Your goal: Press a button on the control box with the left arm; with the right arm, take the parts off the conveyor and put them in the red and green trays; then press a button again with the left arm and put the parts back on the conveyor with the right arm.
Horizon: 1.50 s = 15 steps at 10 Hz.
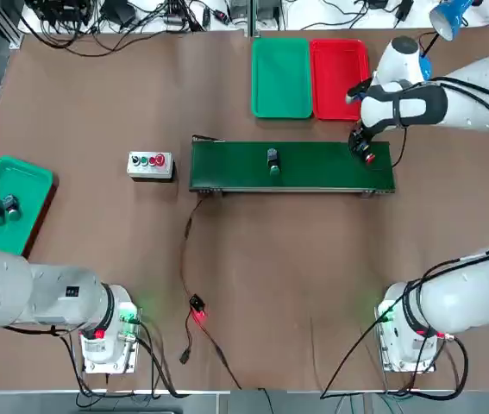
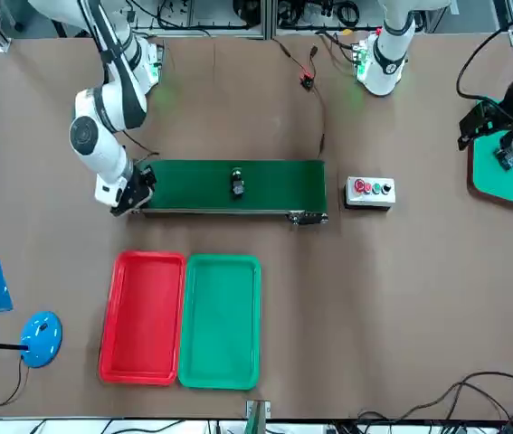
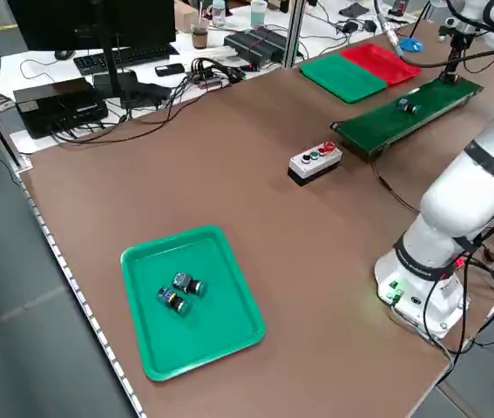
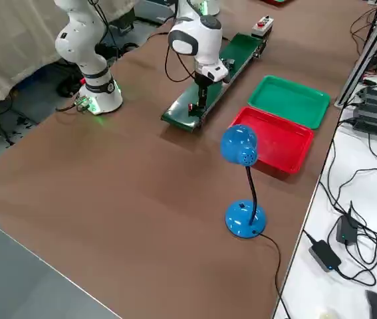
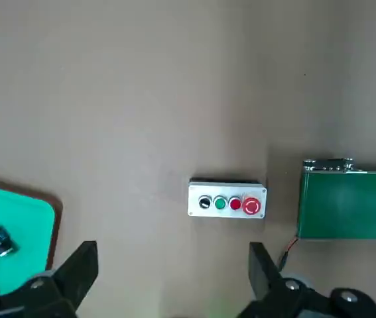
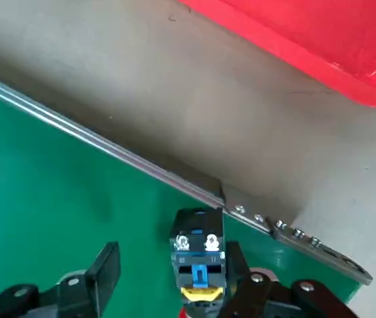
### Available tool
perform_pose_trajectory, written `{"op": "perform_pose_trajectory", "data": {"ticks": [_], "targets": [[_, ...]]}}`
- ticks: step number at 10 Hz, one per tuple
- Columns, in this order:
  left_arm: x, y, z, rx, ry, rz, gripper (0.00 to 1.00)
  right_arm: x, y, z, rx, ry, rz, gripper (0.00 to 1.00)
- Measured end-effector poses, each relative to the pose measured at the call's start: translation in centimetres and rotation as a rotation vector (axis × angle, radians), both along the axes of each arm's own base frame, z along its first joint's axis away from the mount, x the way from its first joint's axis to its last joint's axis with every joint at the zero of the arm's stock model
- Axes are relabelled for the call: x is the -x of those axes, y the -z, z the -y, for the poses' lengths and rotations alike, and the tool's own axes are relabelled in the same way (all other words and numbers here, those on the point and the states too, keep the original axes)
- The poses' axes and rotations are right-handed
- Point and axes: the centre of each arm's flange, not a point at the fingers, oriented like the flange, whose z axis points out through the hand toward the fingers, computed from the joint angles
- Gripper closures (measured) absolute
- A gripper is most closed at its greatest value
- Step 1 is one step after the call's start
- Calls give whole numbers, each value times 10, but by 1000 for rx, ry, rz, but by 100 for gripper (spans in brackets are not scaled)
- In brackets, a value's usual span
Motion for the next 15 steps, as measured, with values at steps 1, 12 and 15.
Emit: {"op": "perform_pose_trajectory", "data": {"ticks": [1,12,15], "targets": [[0,0,0,0,0,0,0,-1,1,0,-1,2,3,30],[-4,6,-2,0,-5,-12,0,-48,-46,-9,-29,83,112,67],[-4,7,-2,0,-5,-13,0,-113,-81,-42,-55,301,176,67]]}}
